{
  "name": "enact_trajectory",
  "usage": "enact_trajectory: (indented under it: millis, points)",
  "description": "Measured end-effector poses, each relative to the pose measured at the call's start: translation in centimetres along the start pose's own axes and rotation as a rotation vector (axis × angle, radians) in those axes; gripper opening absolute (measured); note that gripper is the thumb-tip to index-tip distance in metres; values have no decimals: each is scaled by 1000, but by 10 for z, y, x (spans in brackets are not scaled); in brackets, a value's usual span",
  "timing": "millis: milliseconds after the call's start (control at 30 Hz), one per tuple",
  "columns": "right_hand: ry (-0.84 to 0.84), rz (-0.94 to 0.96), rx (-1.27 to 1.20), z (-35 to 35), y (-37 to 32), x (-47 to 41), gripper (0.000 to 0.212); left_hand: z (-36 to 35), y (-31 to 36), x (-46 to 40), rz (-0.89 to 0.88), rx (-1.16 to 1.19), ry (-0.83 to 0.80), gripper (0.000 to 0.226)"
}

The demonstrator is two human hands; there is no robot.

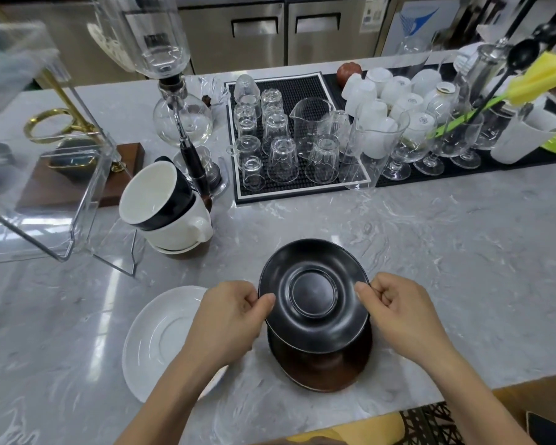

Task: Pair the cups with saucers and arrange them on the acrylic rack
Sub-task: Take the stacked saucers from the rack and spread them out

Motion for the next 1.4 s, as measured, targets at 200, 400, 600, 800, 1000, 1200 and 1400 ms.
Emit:
enact_trajectory:
  millis: [200,400,600,800,1000,1200,1400]
  points:
    - [8,20,-3,-1,-21,-47,43,12,4,-37,-31,-44,76,42]
    - [10,9,30,-11,-26,-84,43,9,2,-72,-23,-174,107,43]
    - [-20,-14,63,-20,-25,-110,43,3,-10,-99,-3,-189,55,43]
    - [-30,-16,104,-26,-30,-128,44,-3,-20,-118,28,-175,39,45]
    - [-36,-37,124,-31,-26,-139,46,-8,-25,-128,39,-168,25,44]
    - [-41,-39,154,-36,-22,-142,47,-11,-30,-131,53,-169,6,45]
    - [-28,-49,194,-38,-19,-143,47,-14,-36,-134,49,-169,11,46]
Point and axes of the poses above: each hand's wrist, its own x-axis away from the middle knuckle, its own z-axis out of the back of the hand, y = z × x, the point moved 2 cm from there along -x, towards the middle knuckle, and after that the axes turned 13 degrees about -z, right-handed, at the moved point
